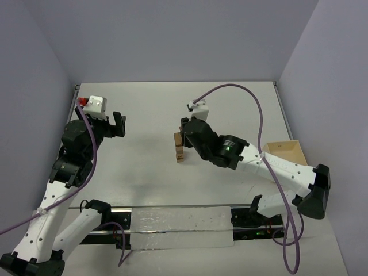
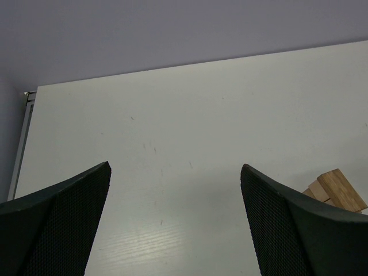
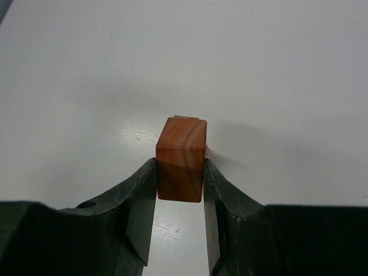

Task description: Build the wood block tower

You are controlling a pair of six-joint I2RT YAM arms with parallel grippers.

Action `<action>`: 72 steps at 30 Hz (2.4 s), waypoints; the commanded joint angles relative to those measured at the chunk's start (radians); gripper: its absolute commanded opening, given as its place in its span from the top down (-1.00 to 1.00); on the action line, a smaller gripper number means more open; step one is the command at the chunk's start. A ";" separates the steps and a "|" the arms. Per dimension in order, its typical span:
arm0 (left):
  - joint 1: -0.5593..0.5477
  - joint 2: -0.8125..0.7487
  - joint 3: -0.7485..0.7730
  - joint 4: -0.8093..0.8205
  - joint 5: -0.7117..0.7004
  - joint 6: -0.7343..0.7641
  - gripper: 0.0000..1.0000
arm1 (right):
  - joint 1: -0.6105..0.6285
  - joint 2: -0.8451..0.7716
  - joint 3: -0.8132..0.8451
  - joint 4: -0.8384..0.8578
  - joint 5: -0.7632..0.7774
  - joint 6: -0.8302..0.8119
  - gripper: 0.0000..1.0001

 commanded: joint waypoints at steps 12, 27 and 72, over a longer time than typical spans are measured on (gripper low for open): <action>0.025 -0.015 -0.014 0.114 0.006 -0.046 -0.99 | 0.029 0.154 0.086 -0.053 0.163 0.208 1.00; 0.025 -0.012 -0.031 0.141 0.037 -0.057 -0.99 | 0.035 0.266 0.134 -0.077 0.161 0.213 1.00; 0.025 -0.012 -0.054 0.184 0.087 -0.049 -0.99 | 0.028 0.235 0.060 0.075 0.133 0.047 1.00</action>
